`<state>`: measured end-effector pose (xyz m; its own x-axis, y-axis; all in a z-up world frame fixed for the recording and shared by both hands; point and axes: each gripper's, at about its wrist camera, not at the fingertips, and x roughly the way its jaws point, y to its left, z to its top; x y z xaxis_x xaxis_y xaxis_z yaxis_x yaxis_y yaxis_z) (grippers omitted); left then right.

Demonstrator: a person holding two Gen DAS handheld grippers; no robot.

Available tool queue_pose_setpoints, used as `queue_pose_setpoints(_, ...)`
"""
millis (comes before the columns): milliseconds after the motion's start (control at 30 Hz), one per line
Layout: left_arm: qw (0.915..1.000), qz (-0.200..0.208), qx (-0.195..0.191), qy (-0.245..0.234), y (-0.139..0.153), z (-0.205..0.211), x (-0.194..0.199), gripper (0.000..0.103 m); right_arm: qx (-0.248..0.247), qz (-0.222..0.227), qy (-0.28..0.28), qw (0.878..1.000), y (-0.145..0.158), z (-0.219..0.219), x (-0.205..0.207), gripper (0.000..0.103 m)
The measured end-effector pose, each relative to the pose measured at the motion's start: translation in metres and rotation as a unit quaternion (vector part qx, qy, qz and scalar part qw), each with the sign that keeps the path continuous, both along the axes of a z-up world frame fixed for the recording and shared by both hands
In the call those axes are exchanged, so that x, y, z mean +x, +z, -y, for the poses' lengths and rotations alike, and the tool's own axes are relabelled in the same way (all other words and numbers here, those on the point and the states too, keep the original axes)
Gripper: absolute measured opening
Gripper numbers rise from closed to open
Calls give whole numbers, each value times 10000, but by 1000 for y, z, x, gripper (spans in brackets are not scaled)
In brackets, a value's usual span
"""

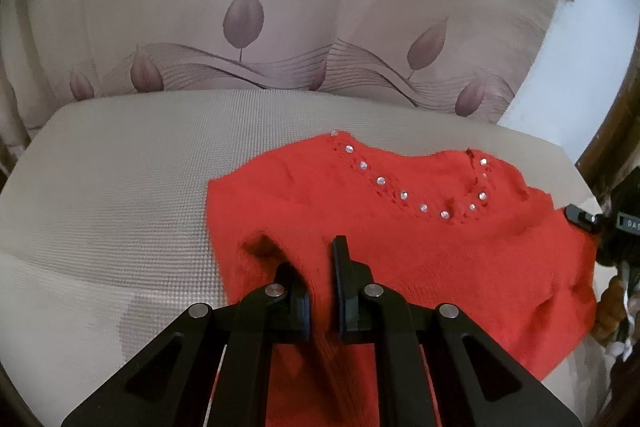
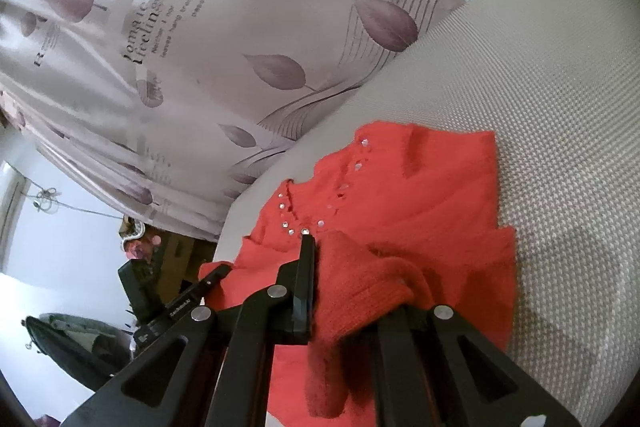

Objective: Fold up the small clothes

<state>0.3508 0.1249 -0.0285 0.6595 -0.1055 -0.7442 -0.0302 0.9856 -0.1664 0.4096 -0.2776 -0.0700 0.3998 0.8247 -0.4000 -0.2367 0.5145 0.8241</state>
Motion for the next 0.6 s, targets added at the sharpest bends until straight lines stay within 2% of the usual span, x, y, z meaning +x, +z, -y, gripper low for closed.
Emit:
queue_pose_setpoints(167, 9997, -164, -189, 2, -6, -5, 11, 12, 115, -202, 57, 9997, -8, 0, 9, 11)
queue_pose_setpoints(233, 9987, -277, -431, 24, -8, -11, 16, 19, 290, -395, 60, 9988, -12, 3, 14, 15)
queue_pose_setpoints(267, 9975, -319, -626, 41, -10, -14, 17, 21, 505, -530, 37, 9973, -16, 6, 17, 24)
queue_pose_setpoints(300, 9943, -383, -991, 90, -12, -22, 19, 26, 632, -587, 14, 9963, -18, 9, 17, 31)
queue_pose_setpoints(333, 9914, -402, -1234, 136, -13, -28, 19, 32, 762, -614, -18, 9952, -18, 12, 16, 46)
queue_pose_setpoints(367, 9878, -403, -1493, 171, -13, -34, 18, 37, 833, -600, -54, 9947, -17, 15, 15, 56)
queue_pose_setpoints(400, 9849, -398, -1673, 193, -14, -38, 18, 45, 845, -583, -77, 9947, -15, 17, 13, 57)
queue_pose_setpoints(433, 9822, -368, -1830, 224, -13, -41, 17, 49, 842, -584, -75, 9947, -13, 19, 12, 57)
queue_pose_setpoints(533, 9789, -186, -2032, 120, -5, -47, 14, 54, 894, -582, -29, 9943, -6, 23, 5, 63)
queue_pose_setpoints(600, 9763, -136, -2159, -56, 1, -49, 12, 57, 938, -531, 94, 9941, -1, 24, -3, 73)
